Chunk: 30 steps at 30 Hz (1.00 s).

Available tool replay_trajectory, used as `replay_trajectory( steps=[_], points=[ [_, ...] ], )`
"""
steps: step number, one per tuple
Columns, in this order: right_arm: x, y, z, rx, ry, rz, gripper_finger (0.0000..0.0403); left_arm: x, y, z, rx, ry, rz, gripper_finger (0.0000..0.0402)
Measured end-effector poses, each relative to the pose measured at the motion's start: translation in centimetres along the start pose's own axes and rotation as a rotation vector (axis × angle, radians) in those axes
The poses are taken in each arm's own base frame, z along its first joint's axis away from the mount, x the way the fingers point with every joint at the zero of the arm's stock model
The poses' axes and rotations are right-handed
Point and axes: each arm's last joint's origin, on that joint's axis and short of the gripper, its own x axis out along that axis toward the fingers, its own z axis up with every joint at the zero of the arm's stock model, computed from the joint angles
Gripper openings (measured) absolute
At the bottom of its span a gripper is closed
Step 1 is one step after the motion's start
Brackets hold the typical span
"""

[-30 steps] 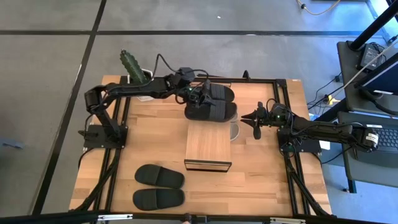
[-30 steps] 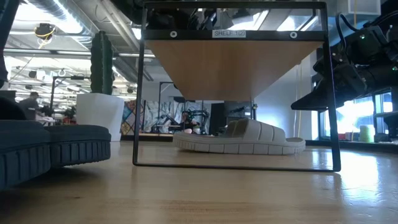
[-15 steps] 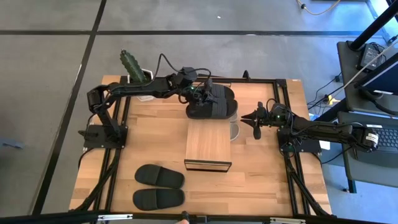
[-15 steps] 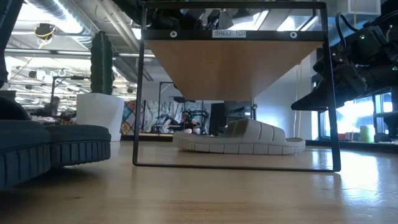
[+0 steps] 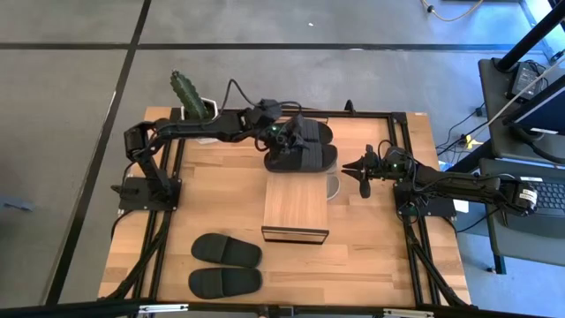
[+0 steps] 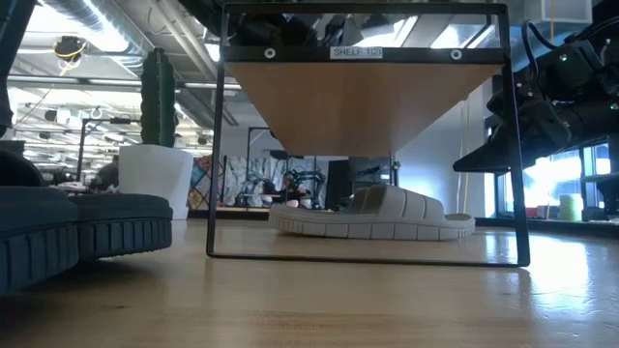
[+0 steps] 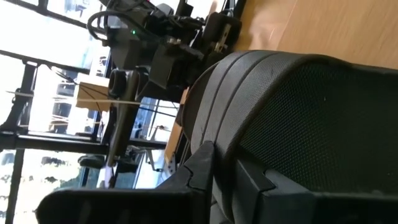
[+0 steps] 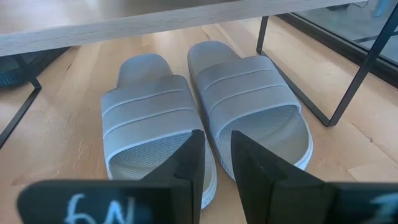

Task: Pick and place slides into the shelf
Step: Put the black slipper on the shelf

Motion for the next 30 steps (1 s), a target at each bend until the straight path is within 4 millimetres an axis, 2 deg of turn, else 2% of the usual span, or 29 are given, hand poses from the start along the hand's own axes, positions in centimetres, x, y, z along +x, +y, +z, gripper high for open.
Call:
replay_trajectory(
  steps=[30],
  points=[
    [0.0,0.0,0.0,0.004,0.0,0.0,0.008,0.03,-0.12,0.04,-0.001,0.004,-0.01,0.004]
  ],
)
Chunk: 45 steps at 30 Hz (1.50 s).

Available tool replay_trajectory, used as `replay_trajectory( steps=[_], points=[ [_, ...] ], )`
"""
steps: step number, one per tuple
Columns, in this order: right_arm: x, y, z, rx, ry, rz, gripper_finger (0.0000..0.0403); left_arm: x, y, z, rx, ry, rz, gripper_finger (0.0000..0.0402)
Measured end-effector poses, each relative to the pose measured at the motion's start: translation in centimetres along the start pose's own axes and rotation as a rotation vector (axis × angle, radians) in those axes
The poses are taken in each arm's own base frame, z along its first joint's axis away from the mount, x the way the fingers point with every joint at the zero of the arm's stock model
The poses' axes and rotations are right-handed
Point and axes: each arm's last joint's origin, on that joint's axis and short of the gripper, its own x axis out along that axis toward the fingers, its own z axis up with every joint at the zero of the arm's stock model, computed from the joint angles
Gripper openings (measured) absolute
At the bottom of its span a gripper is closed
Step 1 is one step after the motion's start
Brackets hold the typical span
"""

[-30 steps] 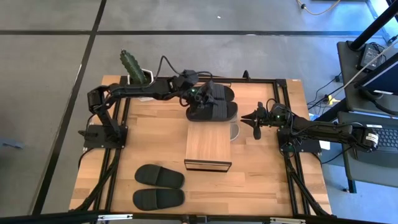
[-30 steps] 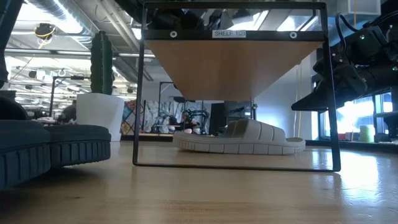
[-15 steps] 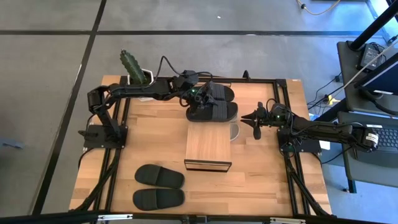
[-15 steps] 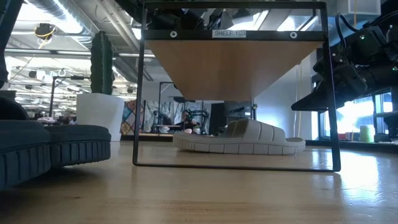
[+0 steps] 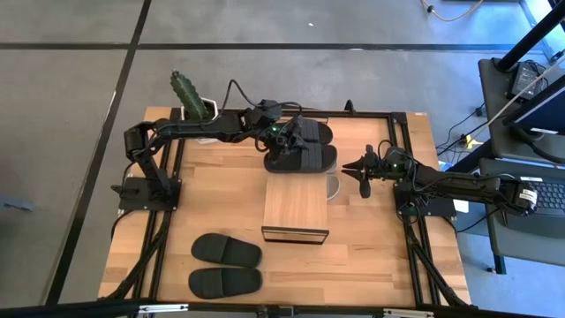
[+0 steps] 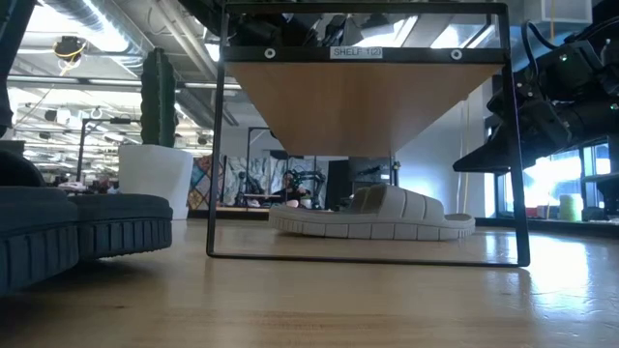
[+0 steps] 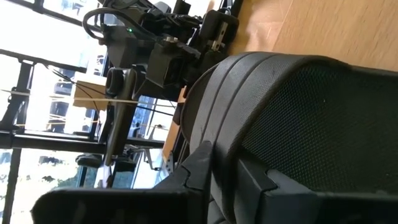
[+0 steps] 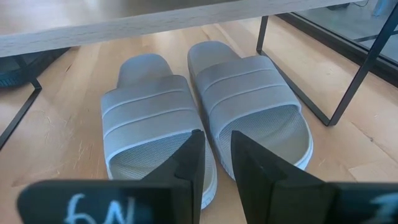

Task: Pick and place slides into the shelf
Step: Put the black slipper on the shelf

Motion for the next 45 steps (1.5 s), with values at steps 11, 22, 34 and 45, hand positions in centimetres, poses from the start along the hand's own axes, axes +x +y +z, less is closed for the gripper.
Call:
replay_trajectory(
  steps=[11,22,34,45],
  points=[
    [0.0,0.0,0.0,0.003,0.0,0.0,0.008,0.0,0.01,-0.17,-0.004,0.066,0.009,0.014],
    [0.0,0.0,0.0,0.003,0.0,0.0,0.008,0.01,0.02,-0.25,0.001,0.113,0.017,0.0153],
    [0.0,0.0,0.0,0.003,0.0,0.0,0.008,0.34,-0.88,0.52,0.04,0.176,-0.057,0.0153],
    [0.0,0.0,-0.25,0.042,0.026,0.0,0.008,0.33,-0.88,0.4,0.038,0.249,-0.049,0.0153]
  ],
)
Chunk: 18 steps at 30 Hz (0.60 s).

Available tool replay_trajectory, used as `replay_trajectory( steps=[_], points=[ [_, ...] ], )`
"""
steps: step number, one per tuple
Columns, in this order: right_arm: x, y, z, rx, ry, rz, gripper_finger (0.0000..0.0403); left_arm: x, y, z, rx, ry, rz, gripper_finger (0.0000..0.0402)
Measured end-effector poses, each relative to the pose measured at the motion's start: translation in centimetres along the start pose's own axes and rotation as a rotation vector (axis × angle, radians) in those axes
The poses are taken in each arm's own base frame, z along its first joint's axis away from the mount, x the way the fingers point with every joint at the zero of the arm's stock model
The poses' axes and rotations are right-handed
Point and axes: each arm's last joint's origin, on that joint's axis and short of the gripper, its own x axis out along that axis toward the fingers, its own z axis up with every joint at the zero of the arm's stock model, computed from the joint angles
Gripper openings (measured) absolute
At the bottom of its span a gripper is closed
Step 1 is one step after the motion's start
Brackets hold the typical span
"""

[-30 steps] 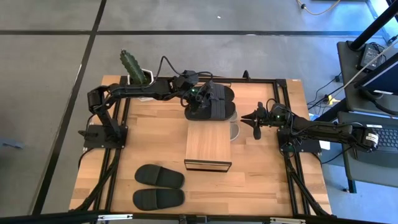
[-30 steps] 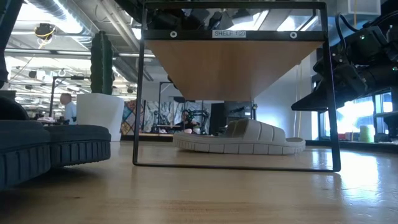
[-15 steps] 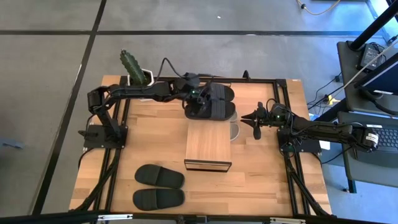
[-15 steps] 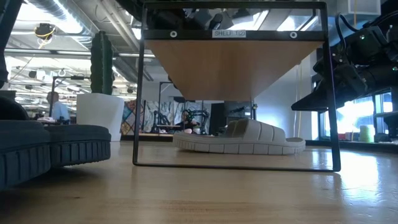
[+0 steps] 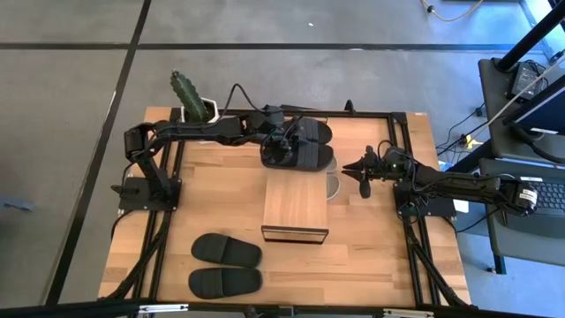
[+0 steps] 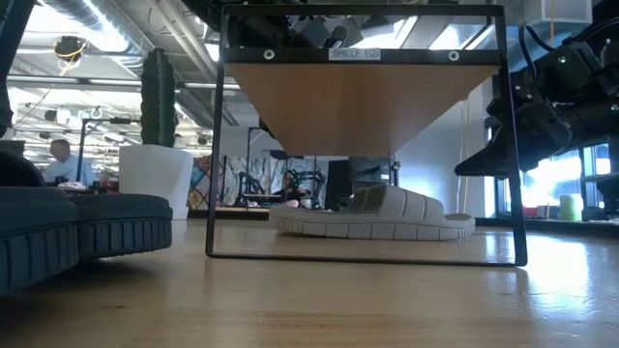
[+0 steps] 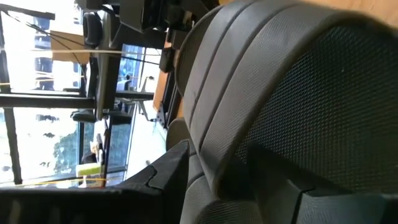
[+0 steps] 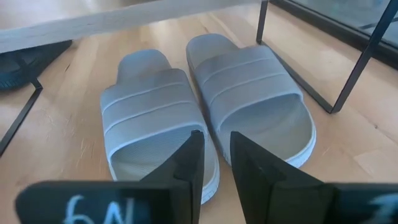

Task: Pick and place slides into the shelf
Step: Put the black slipper on the shelf

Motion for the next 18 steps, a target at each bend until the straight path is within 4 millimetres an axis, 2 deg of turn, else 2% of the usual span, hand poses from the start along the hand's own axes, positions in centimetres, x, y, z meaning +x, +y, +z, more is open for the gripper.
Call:
replay_trajectory(
  steps=[18],
  points=[
    [0.0,0.0,0.0,0.016,0.003,0.0,0.008,-0.1,0.0,1.5,0.018,0.034,0.008,0.0153]
  ],
)
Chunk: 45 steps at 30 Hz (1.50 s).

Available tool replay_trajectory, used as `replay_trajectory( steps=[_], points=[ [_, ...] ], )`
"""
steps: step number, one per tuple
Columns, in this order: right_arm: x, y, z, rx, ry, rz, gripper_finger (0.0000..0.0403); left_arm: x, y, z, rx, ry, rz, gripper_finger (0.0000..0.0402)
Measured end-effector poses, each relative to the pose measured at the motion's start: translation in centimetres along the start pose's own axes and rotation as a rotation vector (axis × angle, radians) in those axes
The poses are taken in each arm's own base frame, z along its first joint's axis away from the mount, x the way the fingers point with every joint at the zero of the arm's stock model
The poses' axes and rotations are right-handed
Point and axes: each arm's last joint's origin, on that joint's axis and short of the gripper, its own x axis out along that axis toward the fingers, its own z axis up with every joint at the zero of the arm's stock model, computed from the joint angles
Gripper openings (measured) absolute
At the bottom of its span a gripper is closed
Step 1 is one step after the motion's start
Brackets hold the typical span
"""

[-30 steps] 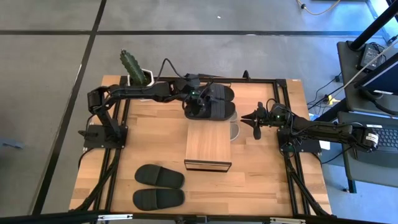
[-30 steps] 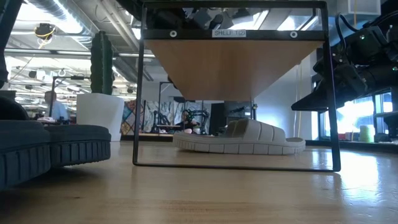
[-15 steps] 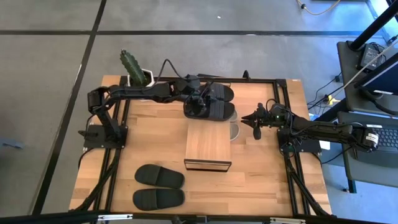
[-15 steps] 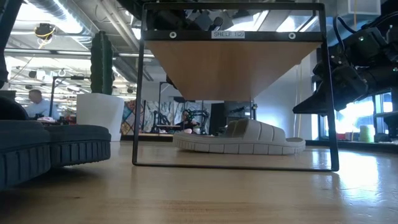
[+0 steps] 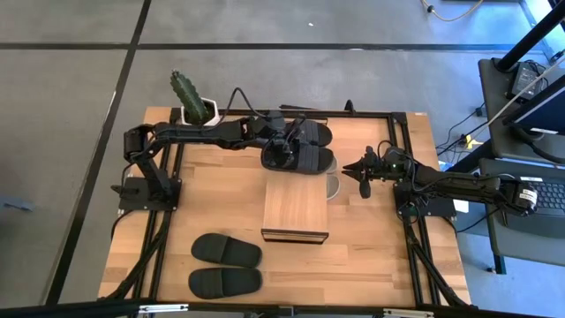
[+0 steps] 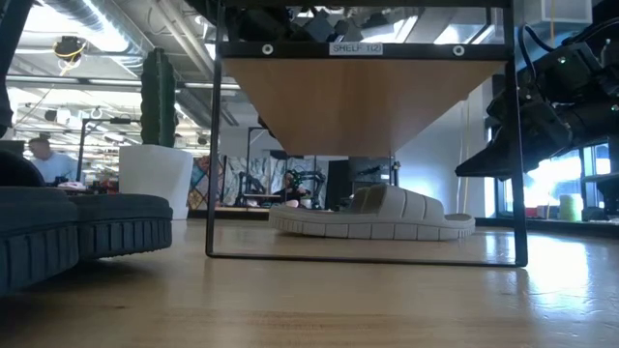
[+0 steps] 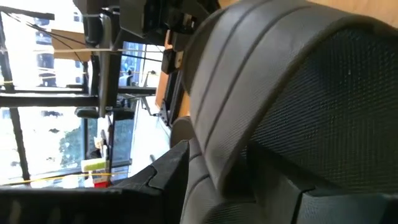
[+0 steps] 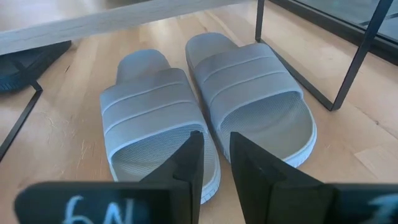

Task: Pick and place slides into the shelf
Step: Put the black slipper on the shelf

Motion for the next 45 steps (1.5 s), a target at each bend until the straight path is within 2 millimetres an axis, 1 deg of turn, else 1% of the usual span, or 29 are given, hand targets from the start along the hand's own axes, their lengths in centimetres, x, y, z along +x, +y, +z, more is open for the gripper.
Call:
replay_trajectory(
  steps=[4,10,15,28,32,41,43,45],
  points=[
    [0.0,0.0,0.0,0.0,0.0,0.0,0.008,0.0,-0.1,0.0,-0.035,0.002,-0.012,0.0153],
    [0.0,0.0,0.0,-0.001,0.0,0.0,0.008,-1.3,0.0,0.1,-0.063,-0.002,-0.051,0.0153],
    [0.0,0.0,0.0,0.001,-0.001,0.0,0.008,-1.8,-0.1,0.3,-0.088,-0.024,-0.08,0.0153],
    [0.0,0.0,0.0,0.001,-0.001,0.0,0.008,-1.8,-0.2,0.5,-0.101,-0.009,-0.087,0.0153],
    [0.0,0.0,0.0,0.001,-0.001,0.0,0.008,-2.1,-0.1,0.5,-0.102,0.003,-0.08,0.0153],
    [0.0,0.0,0.0,0.0,-0.001,0.0,0.008,-3.4,0.2,0.8,-0.126,0.004,-0.096,0.0153],
    [0.0,0.0,0.0,0.001,0.0,0.0,0.008,-4.0,0.0,0.9,-0.142,0.017,-0.128,0.0153],
    [0.0,0.0,0.0,0.002,0.0,0.0,0.008,-4.1,0.0,0.9,-0.155,0.042,-0.13,0.0153]
  ],
)
